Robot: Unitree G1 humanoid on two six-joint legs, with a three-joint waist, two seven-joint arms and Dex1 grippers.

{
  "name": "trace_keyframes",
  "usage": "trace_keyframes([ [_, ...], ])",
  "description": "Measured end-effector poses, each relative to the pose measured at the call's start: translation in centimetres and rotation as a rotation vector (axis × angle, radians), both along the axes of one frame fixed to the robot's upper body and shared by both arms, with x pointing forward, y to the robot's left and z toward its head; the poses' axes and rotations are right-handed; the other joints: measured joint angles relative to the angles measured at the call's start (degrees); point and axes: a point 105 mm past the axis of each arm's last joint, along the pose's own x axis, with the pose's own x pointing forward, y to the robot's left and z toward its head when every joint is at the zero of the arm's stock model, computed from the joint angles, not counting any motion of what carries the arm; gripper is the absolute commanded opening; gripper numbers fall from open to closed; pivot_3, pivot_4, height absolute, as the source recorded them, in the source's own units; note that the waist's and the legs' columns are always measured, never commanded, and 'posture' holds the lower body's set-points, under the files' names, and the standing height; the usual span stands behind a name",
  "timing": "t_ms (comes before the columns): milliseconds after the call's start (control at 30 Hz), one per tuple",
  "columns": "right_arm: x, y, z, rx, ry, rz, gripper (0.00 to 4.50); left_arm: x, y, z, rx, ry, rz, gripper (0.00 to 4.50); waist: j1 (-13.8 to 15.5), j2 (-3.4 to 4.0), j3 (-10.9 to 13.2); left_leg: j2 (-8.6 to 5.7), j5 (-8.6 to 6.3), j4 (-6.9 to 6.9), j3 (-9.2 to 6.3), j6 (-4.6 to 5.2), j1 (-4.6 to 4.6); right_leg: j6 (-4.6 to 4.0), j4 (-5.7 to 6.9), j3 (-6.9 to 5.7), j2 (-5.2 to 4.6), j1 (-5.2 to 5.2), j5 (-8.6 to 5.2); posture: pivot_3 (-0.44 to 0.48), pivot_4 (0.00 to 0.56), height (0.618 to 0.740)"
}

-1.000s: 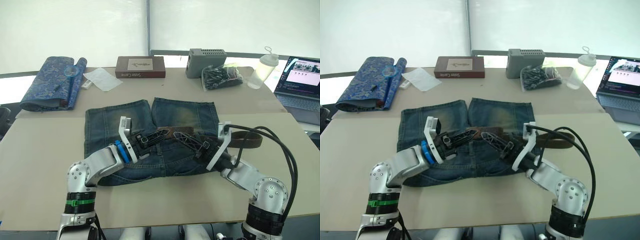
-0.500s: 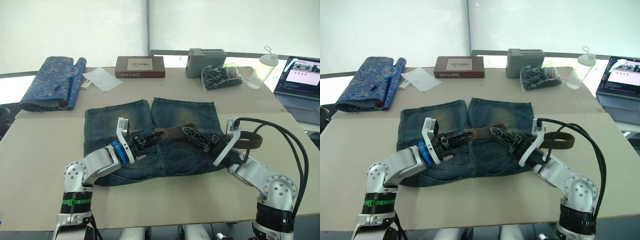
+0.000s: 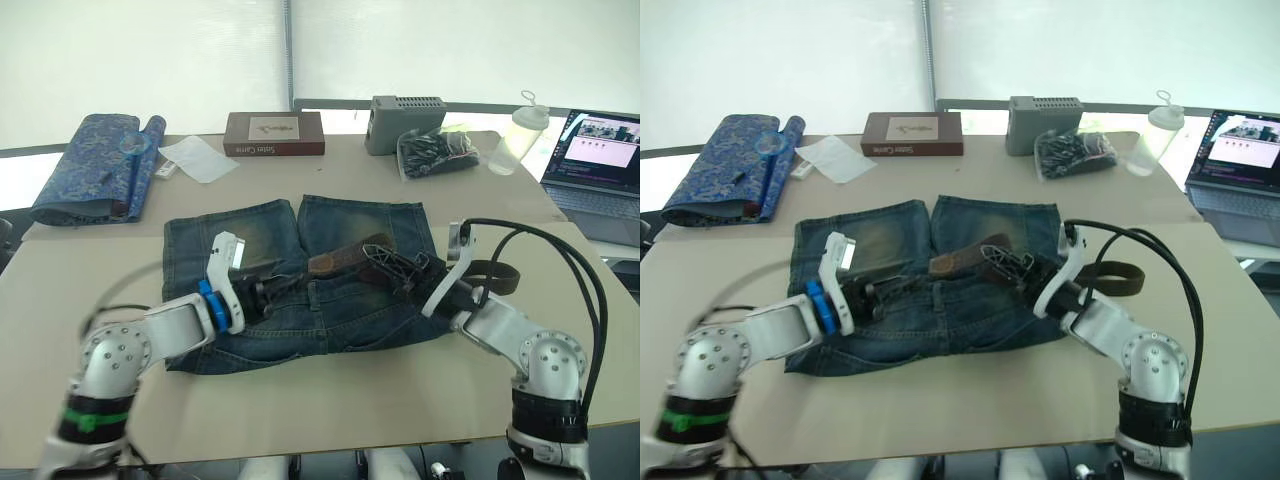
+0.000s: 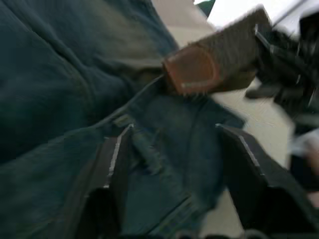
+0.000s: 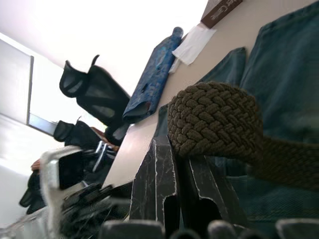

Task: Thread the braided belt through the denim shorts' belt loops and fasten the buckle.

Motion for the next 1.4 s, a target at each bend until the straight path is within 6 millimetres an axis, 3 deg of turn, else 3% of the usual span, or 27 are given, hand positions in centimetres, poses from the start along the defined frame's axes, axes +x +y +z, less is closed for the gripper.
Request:
trace_keyframes([
  [33,0.1,0.0,-0.2,-0.015,0.007,0.000,0.00,-0.3,0.1,0.0,0.012,-0.034,-0.024,4.45,0.03,0.00,0.00,0.00,0.00,-0.05,0.00,0.00,0.01,-0.02,0.00,-0.01,-0.03,-0.01,-0.02,0.000,0.150,0.740],
  [200,0.9,-0.2,-1.9,-0.125,0.050,-0.018,0.00,-2.8,1.8,-1.4,0.069,-0.127,-0.119,4.45,-0.10,0.00,0.01,0.21,0.00,-0.17,0.01,0.00,-0.12,-0.06,0.00,-0.07,-0.10,-0.24,-0.04,0.000,0.150,0.740],
  [333,1.1,-0.5,-3.2,-0.186,0.082,-0.025,0.00,-3.9,2.9,-1.1,0.097,-0.194,-0.153,4.45,-0.07,0.02,0.02,0.37,0.00,-0.16,0.00,0.00,-0.14,-0.08,-0.01,-0.08,-0.29,-0.20,-0.05,0.000,0.150,0.740],
  [633,0.6,-1.0,-4.6,-0.253,0.114,0.000,0.00,-4.2,3.6,-0.7,0.094,-0.243,-0.146,4.45,-0.04,0.02,0.03,0.38,0.02,-0.06,0.01,0.04,-0.10,0.34,0.01,-0.18,-0.08,-0.09,0.18,0.000,0.150,0.740],
  [1400,-1.6,1.1,-3.1,-0.127,0.049,0.173,0.00,-4.5,3.8,-1.9,0.091,-0.206,-0.141,4.45,-0.61,0.02,0.03,0.54,0.02,-0.03,0.04,0.04,-0.06,0.32,0.03,-0.18,0.13,-0.06,0.18,0.000,0.150,0.740],
])
